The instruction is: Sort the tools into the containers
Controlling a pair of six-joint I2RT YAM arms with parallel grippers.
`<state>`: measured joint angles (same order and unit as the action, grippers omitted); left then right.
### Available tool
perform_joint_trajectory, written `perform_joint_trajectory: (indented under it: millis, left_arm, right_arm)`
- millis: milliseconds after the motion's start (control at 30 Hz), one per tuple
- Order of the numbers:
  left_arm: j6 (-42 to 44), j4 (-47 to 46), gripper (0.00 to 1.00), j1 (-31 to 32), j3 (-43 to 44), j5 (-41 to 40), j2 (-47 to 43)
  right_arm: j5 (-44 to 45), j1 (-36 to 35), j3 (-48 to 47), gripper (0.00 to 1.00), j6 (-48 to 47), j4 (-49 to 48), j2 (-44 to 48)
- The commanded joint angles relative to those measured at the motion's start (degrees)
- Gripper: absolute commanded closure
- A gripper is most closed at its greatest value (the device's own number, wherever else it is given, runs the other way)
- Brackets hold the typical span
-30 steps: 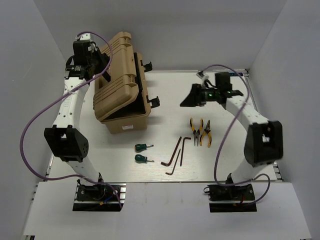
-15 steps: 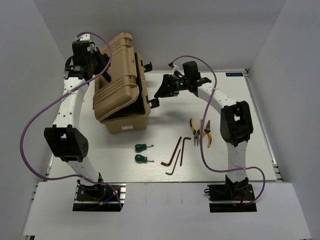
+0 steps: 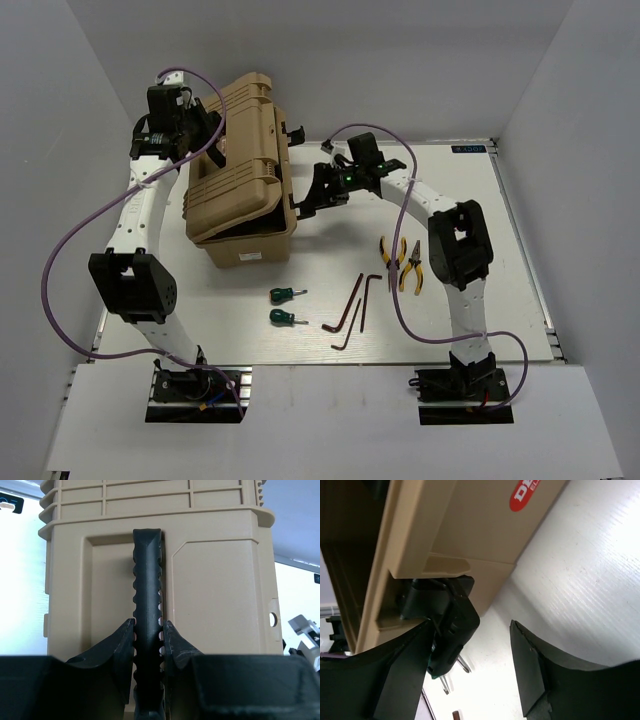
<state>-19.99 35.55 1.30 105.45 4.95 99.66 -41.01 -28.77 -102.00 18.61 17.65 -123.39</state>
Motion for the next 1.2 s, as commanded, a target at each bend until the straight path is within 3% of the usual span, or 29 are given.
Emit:
perform_joint_trajectory:
  millis: [0,100,200,233,333,867,1167]
  left_arm:
    - [0.4,-5.7,1.00,-0.7,1.6,0.8,-4.5]
    - [0.4,-5.7,1.00,-0.7,1.6,0.8,-4.5]
    - [0.4,-5.7,1.00,-0.7,1.6,0.8,-5.0]
    - [0.4,-5.7,1.00,-0.7,1.6,0.8,-5.0]
    - [0.4,-5.1,1.00,-1.2,2.2,0.8,-5.0]
    - [0.4,-2.9,1.00,-6.7,4.6,-1.3,-6.1]
    - [-0.8,-1.7,1.00,-10.5,6.3,-0.2,-6.7]
  right_arm:
    - [1.2,-1.0,-3.2,0.38,-1.1,1.1,-0.9]
    - [0.9,-1.8,-3.1,0.47,-0.4,1.2,-1.1]
    - [1.5,-2.0,-2.7,0.64,-0.2,0.8,-1.1]
    - [1.5,-1.9,-2.5,0.77,0.4,0.6,-0.7]
    - [1.3,-1.5,-1.5,1.00,1.1,0.1,0.1]
    - [6.6,4.2,16.1,1.00,3.6,-8.6,12.7]
    - [5.9,8.5,20.8,1.00,5.1,-11.6,15.6]
